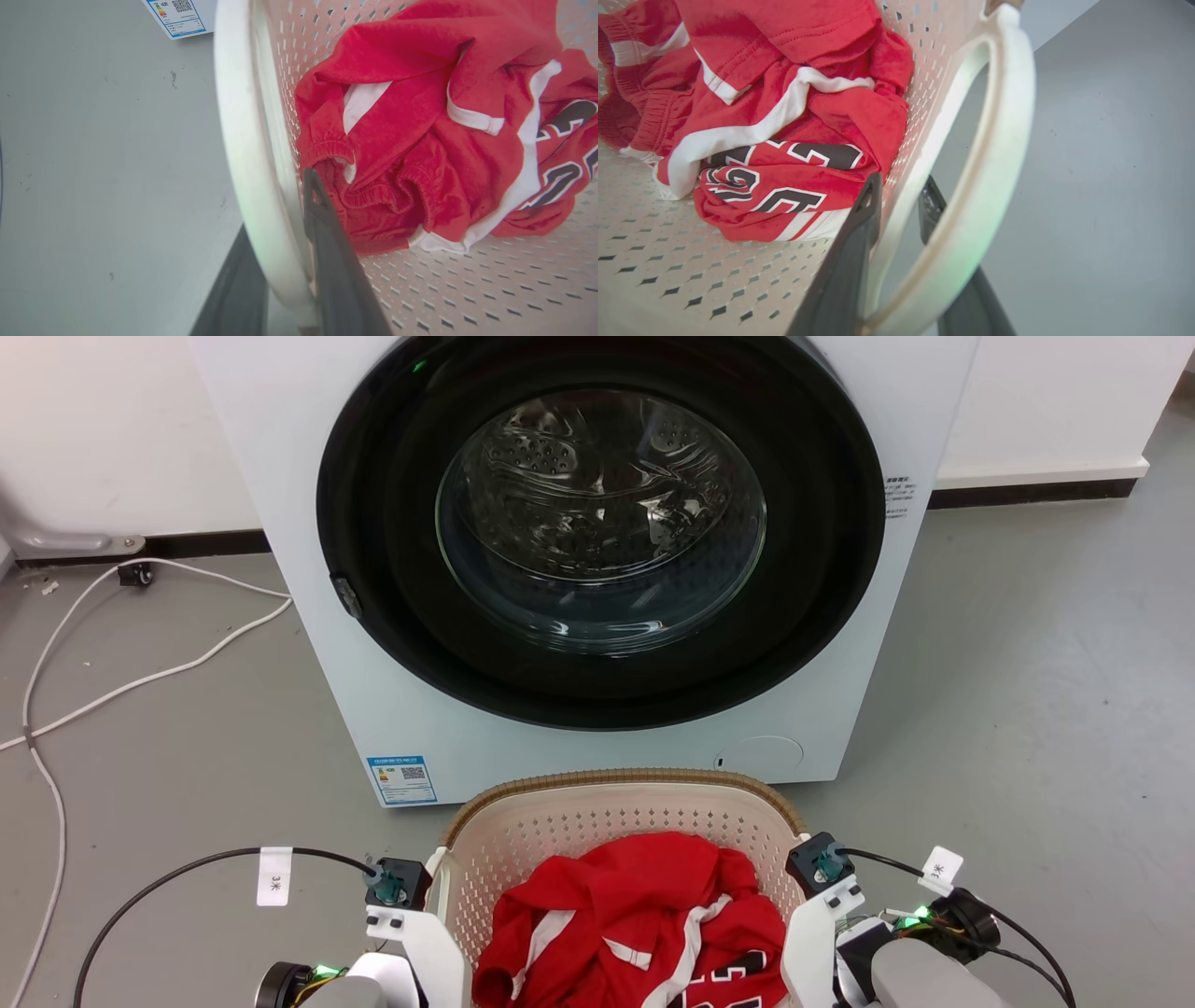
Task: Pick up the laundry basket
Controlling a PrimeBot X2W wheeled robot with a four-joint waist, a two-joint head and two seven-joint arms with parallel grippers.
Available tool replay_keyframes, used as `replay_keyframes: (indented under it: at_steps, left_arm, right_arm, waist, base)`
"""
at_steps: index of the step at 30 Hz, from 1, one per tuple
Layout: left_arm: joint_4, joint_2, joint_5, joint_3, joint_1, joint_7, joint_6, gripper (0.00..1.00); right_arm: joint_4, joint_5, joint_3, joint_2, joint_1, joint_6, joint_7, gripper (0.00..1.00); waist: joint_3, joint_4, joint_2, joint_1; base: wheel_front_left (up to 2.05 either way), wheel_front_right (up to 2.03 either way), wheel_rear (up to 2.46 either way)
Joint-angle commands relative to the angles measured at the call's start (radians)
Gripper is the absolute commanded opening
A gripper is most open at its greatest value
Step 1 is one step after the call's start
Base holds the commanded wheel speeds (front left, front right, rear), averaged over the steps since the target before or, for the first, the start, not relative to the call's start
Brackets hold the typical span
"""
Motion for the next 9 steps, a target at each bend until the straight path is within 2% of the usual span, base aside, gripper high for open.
replay_keyframes:
  at_steps: [1,9]
  left_arm:
    - [0.003,0.016,-0.002,-0.006,-0.017,-0.007,0.002,0.00]
    - [0.005,0.016,-0.015,-0.020,-0.017,-0.008,0.002,0.00]
  right_arm:
    - [0.002,-0.002,0.004,-0.008,0.003,0.003,-0.008,0.00]
    - [0.004,0.001,0.006,-0.008,0.006,0.003,-0.009,0.00]
  waist:
    - [-0.001,0.000,0.0000,0.0000]
    - [-0.004,0.003,0.0000,0.0000]
  base:
    - [0.00,0.00,0.00]
    - [0.00,0.00,0.00]
